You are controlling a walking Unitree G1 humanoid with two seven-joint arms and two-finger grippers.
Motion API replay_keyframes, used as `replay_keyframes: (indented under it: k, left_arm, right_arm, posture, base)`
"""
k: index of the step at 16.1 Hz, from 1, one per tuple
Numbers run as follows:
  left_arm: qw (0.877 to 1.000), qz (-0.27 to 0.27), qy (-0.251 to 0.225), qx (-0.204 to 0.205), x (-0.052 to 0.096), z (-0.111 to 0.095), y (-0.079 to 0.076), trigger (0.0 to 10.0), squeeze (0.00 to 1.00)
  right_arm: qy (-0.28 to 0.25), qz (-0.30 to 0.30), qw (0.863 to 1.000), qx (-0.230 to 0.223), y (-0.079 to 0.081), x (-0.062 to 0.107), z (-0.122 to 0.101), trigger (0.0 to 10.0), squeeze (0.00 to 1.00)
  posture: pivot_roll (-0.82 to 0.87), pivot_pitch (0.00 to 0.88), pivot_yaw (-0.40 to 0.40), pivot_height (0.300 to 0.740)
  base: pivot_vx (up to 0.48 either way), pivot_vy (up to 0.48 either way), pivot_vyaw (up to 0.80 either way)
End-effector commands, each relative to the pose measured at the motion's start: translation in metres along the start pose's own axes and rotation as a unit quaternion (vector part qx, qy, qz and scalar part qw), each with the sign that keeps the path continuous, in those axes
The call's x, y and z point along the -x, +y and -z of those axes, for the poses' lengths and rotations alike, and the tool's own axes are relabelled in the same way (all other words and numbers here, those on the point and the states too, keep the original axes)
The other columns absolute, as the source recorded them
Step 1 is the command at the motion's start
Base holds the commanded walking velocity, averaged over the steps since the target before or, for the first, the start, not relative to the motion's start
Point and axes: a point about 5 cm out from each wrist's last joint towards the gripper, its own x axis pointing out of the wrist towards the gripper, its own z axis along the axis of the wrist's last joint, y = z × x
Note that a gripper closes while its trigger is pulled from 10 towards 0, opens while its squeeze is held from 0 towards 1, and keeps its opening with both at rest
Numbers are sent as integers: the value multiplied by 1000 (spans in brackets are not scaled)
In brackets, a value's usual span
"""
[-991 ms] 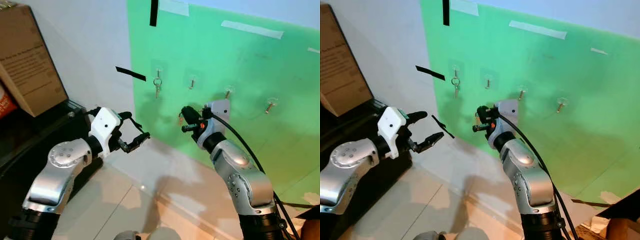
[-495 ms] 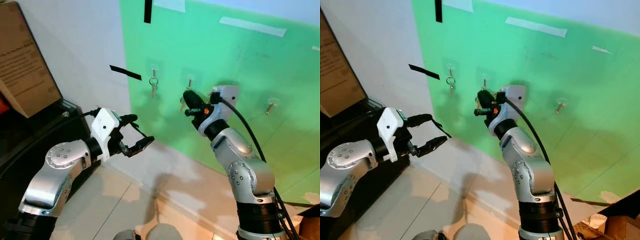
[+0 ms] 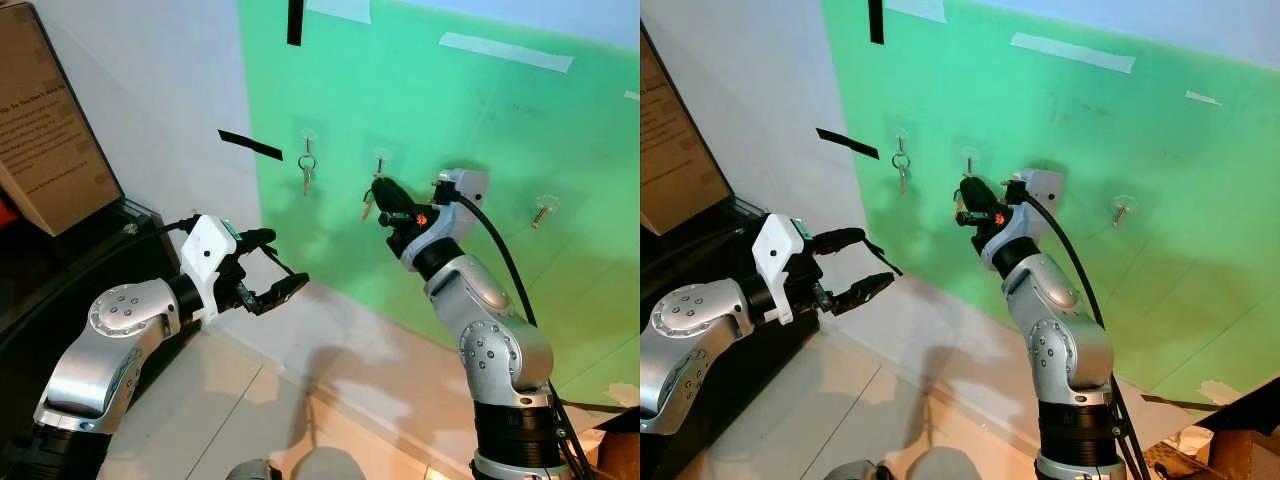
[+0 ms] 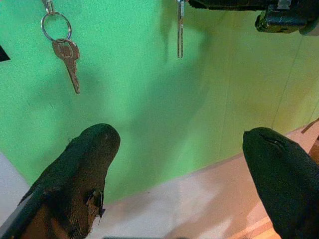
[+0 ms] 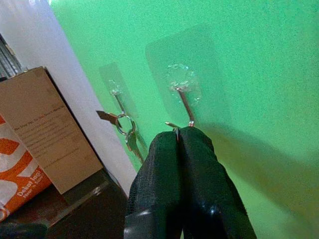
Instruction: Hang keys on a hook
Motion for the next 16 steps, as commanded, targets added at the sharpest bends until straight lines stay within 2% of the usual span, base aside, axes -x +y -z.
replay_keyframes:
  k: [1,9,16]
  left_arm:
    - [1000,-2,-1,-7,4,-4,1,10000,0]
    - [1000,2,-10,-9,2,-7,0,10000,0]
    - [998,-6,-57,-5,0,-16,-3,10000,0]
  right_arm:
    - [-14,-14,1000,-2,6,-2,-9,10000,0]
    - [-27,-19,999,-18,7,-4,-15,10000,0]
    - [-27,-2,999,-29,5,-8,-13,10000,0]
  posture:
    - [67,0,-8,740]
    - [65,0,-9,740]
    - [69,0,-16,740]
  base:
    - [0,0,0]
    - [0,0,0]
    - [0,0,0]
